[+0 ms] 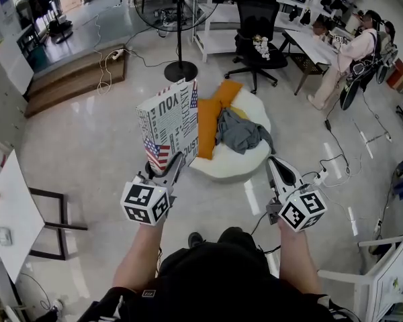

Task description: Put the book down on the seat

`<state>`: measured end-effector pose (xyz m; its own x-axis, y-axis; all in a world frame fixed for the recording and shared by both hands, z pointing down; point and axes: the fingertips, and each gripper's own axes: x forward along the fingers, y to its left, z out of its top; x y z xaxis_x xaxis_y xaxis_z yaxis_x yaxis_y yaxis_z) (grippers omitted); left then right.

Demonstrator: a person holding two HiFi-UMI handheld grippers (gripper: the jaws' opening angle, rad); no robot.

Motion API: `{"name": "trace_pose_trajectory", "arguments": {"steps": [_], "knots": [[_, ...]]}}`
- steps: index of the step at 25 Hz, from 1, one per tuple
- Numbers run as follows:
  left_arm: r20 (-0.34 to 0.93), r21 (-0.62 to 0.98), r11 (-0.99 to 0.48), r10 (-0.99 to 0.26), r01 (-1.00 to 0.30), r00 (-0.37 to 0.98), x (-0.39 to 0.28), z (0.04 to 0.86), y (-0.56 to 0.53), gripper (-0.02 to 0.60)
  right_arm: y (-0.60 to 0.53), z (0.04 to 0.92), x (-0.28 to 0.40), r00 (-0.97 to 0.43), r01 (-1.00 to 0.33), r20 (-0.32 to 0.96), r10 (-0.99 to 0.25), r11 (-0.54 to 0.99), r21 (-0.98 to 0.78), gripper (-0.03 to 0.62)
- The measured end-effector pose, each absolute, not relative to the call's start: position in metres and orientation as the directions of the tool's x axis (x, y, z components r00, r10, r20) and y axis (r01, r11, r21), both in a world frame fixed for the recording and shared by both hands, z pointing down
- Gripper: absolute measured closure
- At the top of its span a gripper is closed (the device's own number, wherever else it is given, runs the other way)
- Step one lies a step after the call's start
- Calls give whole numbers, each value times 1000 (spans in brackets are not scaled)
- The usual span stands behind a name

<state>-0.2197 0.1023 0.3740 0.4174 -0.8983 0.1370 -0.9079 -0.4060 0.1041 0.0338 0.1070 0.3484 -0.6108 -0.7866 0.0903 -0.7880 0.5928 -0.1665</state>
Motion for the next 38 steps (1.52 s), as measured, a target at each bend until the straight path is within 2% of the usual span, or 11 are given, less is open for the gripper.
{"name": "trace_pose_trajectory", "arguments": {"steps": [17, 23, 30, 38], "knots": [[226, 96, -456, -856, -885, 465, -195, 399, 59, 417, 73, 393, 47, -591, -792, 124, -797, 543, -279, 579], [278, 72, -462, -842, -884, 463, -126, 386, -30, 417, -21, 396, 111, -601, -772, 129, -789, 531, -350, 579], [275, 31, -476, -841, -879, 465, -127, 395, -53, 417, -47, 416, 99, -622, -749, 81, -778, 562, -352, 579], [294, 32, -486, -831, -873, 473, -65, 385, -113, 417, -108, 405, 152, -629, -740, 79, -773, 565, -364, 579]]}}
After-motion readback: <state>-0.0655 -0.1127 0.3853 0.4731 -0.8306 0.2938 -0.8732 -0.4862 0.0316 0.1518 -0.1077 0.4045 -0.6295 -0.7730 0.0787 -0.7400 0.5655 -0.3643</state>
